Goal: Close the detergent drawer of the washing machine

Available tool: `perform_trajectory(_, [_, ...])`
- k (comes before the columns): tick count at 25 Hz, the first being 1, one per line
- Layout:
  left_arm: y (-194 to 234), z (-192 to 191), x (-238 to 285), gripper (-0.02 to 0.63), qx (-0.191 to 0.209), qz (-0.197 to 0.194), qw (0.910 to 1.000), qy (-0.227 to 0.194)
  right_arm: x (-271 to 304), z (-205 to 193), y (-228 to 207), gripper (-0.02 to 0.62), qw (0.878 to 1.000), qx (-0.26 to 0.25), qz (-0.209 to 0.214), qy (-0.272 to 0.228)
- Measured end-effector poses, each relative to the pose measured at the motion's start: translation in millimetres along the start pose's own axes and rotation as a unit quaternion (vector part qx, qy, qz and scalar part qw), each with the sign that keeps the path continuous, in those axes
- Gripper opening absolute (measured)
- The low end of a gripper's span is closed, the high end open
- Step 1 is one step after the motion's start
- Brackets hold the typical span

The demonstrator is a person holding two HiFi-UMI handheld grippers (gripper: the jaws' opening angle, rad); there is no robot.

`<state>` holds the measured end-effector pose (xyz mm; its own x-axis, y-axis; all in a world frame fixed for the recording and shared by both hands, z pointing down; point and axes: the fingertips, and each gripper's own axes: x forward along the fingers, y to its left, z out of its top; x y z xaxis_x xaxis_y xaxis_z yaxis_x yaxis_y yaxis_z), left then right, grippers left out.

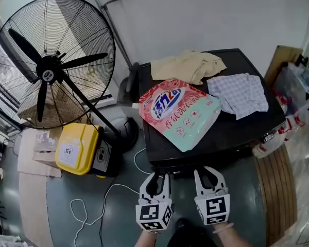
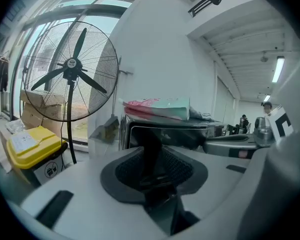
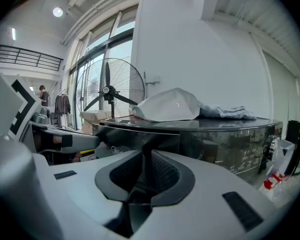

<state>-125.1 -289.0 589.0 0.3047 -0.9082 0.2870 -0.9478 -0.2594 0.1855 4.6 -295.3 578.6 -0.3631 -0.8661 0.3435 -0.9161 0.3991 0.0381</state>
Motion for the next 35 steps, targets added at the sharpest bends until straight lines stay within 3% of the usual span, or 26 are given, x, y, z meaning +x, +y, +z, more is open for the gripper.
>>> perform_trajectory(35, [6.6,2.2,8.8,0.103,-0.003,0.011,0.9999,-0.01,9.2,1.4,-8.7,0.054,1.0,-0.005,-0.021,-0.018])
